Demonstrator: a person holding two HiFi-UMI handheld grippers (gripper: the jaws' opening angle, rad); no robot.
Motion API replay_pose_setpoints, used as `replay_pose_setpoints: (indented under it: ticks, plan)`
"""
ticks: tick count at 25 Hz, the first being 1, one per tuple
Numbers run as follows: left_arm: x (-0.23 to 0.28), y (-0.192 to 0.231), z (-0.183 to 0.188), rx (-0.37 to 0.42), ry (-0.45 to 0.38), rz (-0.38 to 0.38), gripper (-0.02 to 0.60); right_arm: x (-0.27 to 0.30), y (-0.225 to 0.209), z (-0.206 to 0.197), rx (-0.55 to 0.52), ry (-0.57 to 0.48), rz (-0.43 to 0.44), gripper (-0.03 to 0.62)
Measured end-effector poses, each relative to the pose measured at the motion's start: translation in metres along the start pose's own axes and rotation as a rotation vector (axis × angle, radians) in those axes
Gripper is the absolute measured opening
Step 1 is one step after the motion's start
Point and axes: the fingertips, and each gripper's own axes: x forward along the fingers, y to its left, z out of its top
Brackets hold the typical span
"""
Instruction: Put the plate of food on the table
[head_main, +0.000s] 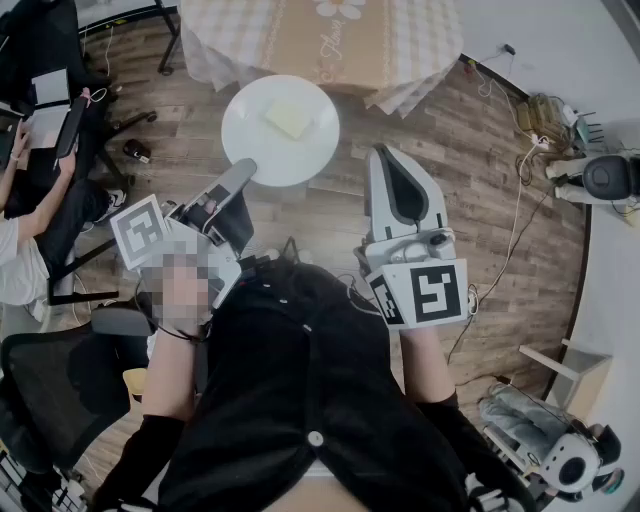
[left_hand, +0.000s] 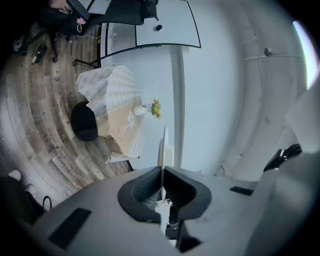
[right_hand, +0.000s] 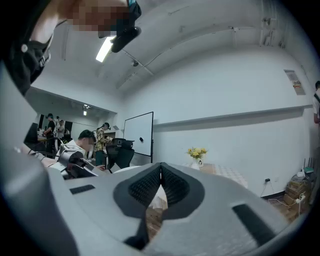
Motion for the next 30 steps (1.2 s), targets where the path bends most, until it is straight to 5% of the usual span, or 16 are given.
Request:
replay_pose_setpoints:
  ticks: [14, 26, 30]
  plan:
    - [0.001, 0.002, -0.003, -0.012, 0.012, -0.008, 0.009, 0.002, 0.002, -0.016, 0.074, 0.053, 0.007, 0.0]
    - [-0.001, 0.003, 0.0, -0.019, 0.01, -0.015, 0.009, 0.017, 0.016, -0.059, 0.727, 0.163, 0.124, 0.005]
    - [-0.001, 0.001, -0.001, -0.027, 0.019, -0.025, 0.009, 0.023, 0.024, -0.066, 0.909, 0.149, 0.187, 0.089]
